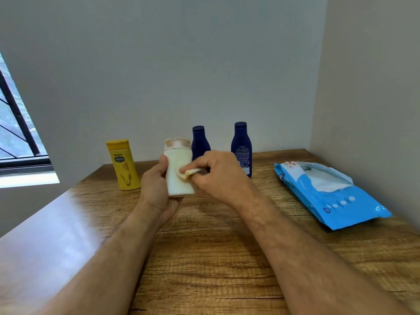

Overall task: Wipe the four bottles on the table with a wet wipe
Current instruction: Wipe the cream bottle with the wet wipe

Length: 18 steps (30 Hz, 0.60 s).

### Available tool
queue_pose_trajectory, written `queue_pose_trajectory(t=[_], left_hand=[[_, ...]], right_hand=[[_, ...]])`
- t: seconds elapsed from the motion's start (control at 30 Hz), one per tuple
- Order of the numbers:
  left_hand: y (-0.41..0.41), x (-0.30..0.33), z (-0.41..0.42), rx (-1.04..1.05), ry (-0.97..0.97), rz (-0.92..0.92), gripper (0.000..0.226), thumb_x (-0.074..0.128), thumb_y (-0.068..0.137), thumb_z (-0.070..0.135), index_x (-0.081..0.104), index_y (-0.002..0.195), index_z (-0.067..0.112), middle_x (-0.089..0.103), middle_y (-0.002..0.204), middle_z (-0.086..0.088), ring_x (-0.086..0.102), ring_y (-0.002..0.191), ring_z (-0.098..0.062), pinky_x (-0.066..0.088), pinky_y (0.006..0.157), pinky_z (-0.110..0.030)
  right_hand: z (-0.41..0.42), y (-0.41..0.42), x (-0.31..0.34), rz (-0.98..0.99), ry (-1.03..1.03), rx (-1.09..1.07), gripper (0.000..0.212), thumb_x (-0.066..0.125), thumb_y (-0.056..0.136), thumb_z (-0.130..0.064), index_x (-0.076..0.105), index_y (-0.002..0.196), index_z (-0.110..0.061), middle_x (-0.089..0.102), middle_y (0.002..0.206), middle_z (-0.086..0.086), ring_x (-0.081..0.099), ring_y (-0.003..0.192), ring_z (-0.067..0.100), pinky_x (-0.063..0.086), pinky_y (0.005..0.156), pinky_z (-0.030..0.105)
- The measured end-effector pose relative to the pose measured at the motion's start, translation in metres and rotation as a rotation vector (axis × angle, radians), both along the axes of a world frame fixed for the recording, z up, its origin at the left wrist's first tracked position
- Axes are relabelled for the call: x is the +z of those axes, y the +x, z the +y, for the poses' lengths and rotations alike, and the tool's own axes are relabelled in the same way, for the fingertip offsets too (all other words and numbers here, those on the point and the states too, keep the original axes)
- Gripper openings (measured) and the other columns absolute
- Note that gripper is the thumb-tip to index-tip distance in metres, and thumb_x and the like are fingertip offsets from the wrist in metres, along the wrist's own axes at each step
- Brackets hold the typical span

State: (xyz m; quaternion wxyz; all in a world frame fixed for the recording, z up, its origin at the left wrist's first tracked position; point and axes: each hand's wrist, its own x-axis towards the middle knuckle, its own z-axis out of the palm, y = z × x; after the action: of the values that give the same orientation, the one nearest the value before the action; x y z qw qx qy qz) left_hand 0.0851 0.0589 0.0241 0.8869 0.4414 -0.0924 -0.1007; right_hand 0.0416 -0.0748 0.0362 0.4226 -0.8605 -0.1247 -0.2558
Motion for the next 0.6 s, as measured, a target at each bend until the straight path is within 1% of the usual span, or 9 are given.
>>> queue_pose_trajectory(t=[0.07,0.13,0.17,0.27,0.33,0.4,0.5,0.57,0.6], left_hand=[[-0.002,-0.002,-0.002,-0.027,0.044,-0.045,0.047,0.033,0.107,0.044,0.059,0.122,0.008,0.076,0.106,-0.02,0.075,0.095,-0.032,0.062,0.081,-0.049],[-0.004,-0.004,-0.004,-0.044,0.093,-0.089,0.053,0.034,0.104,0.051,0.058,0.126,0.01,0.074,0.113,-0.02,0.071,0.107,-0.035,0.056,0.093,-0.055],[-0.003,-0.004,-0.005,-0.04,0.101,-0.101,0.053,0.034,0.103,0.051,0.059,0.126,0.01,0.073,0.115,-0.02,0.07,0.11,-0.035,0.056,0.094,-0.053],[0.001,-0.002,-0.002,0.013,0.062,-0.078,0.053,0.037,0.103,0.049,0.059,0.124,0.006,0.076,0.104,-0.019,0.075,0.097,-0.03,0.063,0.079,-0.042],[0.006,0.0,0.002,0.068,0.029,-0.032,0.053,0.04,0.103,0.05,0.059,0.124,0.005,0.077,0.09,-0.015,0.076,0.082,-0.027,0.064,0.069,-0.039],[0.011,0.0,0.004,0.146,0.038,-0.007,0.051,0.045,0.102,0.049,0.058,0.123,0.005,0.076,0.08,-0.012,0.074,0.074,-0.023,0.063,0.067,-0.038],[0.013,-0.002,0.002,0.174,0.147,-0.023,0.046,0.047,0.102,0.048,0.062,0.117,0.008,0.077,0.087,-0.012,0.075,0.076,-0.024,0.062,0.068,-0.038],[0.011,-0.005,-0.001,0.124,0.228,-0.022,0.044,0.048,0.101,0.047,0.062,0.119,0.01,0.078,0.094,-0.013,0.075,0.08,-0.024,0.061,0.071,-0.039],[0.009,-0.005,-0.002,0.082,0.242,-0.013,0.042,0.048,0.102,0.046,0.062,0.121,0.011,0.078,0.093,-0.012,0.075,0.077,-0.023,0.06,0.068,-0.038]], right_hand=[[-0.004,0.001,0.002,-0.026,0.168,-0.039,0.017,0.07,0.092,-0.019,0.077,0.107,-0.02,0.064,0.102,-0.005,0.068,0.082,0.009,0.062,0.07,0.026],[-0.006,0.001,0.003,-0.035,0.243,-0.05,0.017,0.069,0.092,-0.016,0.077,0.108,-0.017,0.063,0.105,-0.003,0.068,0.078,0.007,0.062,0.065,0.024],[-0.007,0.001,0.002,-0.029,0.24,-0.044,0.017,0.07,0.091,-0.016,0.077,0.107,-0.018,0.065,0.106,-0.003,0.067,0.082,0.006,0.062,0.068,0.025],[-0.003,0.001,0.001,0.061,0.159,0.034,0.016,0.076,0.086,-0.017,0.08,0.1,-0.023,0.072,0.101,-0.007,0.065,0.093,0.007,0.06,0.082,0.028],[0.0,-0.001,0.001,0.118,0.01,0.082,0.016,0.076,0.084,-0.018,0.08,0.098,-0.025,0.074,0.093,-0.011,0.066,0.089,0.005,0.058,0.081,0.023],[0.001,-0.001,0.001,0.155,-0.053,0.11,0.017,0.077,0.084,-0.017,0.08,0.099,-0.023,0.075,0.09,-0.011,0.066,0.088,0.005,0.057,0.08,0.021],[0.0,0.0,0.002,0.144,0.029,0.082,0.016,0.076,0.086,-0.021,0.08,0.102,-0.021,0.075,0.09,-0.009,0.065,0.079,0.002,0.054,0.069,0.018],[-0.002,0.002,0.003,0.092,0.149,0.01,0.018,0.074,0.089,-0.023,0.078,0.106,-0.021,0.074,0.095,-0.007,0.066,0.077,0.002,0.049,0.061,0.015],[-0.004,0.002,0.003,0.064,0.215,-0.019,0.019,0.073,0.09,-0.023,0.077,0.108,-0.02,0.074,0.099,-0.006,0.068,0.079,0.004,0.049,0.059,0.015]])
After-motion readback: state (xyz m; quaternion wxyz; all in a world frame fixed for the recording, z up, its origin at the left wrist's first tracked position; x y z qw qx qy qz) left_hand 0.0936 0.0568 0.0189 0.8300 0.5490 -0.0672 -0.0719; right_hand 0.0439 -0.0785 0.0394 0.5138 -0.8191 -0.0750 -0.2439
